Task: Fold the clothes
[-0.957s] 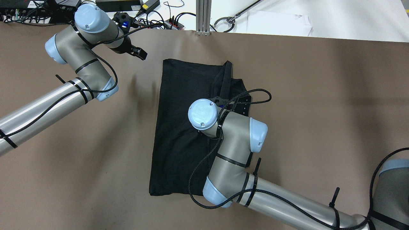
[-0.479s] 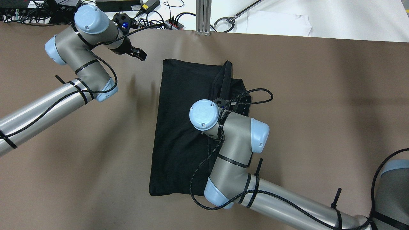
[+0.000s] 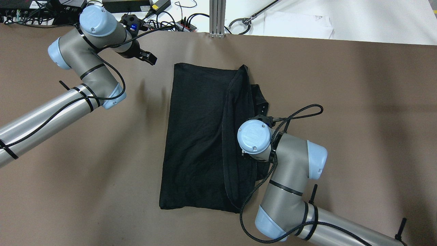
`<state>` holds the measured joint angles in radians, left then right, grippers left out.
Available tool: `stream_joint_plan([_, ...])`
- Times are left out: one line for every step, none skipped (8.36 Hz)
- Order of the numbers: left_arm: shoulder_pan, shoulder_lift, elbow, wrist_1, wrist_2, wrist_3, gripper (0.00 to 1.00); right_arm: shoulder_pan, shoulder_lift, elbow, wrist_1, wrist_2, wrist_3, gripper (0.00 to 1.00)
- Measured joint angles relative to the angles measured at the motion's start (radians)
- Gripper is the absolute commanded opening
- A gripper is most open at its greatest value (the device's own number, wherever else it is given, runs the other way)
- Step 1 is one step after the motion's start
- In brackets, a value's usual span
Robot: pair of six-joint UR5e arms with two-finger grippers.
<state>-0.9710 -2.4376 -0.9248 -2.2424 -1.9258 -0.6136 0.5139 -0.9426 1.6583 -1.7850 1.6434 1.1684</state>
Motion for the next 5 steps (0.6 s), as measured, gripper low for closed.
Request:
stream_joint_plan([0.0,0.0,0.0,0.0,0.0,0.0,1.0,0.0,-0.031,0.023,0.0,-0.003,-0.009,0.95])
stream_joint_plan([0.0,0.0,0.0,0.0,0.0,0.0,1.0,0.0,-0.046,0.033,0.0,-0.004,-0.013,0.95])
stream_joint_plan([0.0,0.0,0.0,0.0,-0.001,0.0,1.0,0.0,-0.047,0.037,0.001,-0.002,-0.014,0.95])
stream_joint_plan([0.0,0.0,0.0,0.0,-0.001,0.0,1.0,0.001,-0.036,0.042,0.0,0.003,-0.014,0.95])
stream_joint_plan([0.0,0.0,0.0,0.0,-0.001,0.0,1.0,0.001,-0.016,0.047,0.0,0.017,-0.013,0.95])
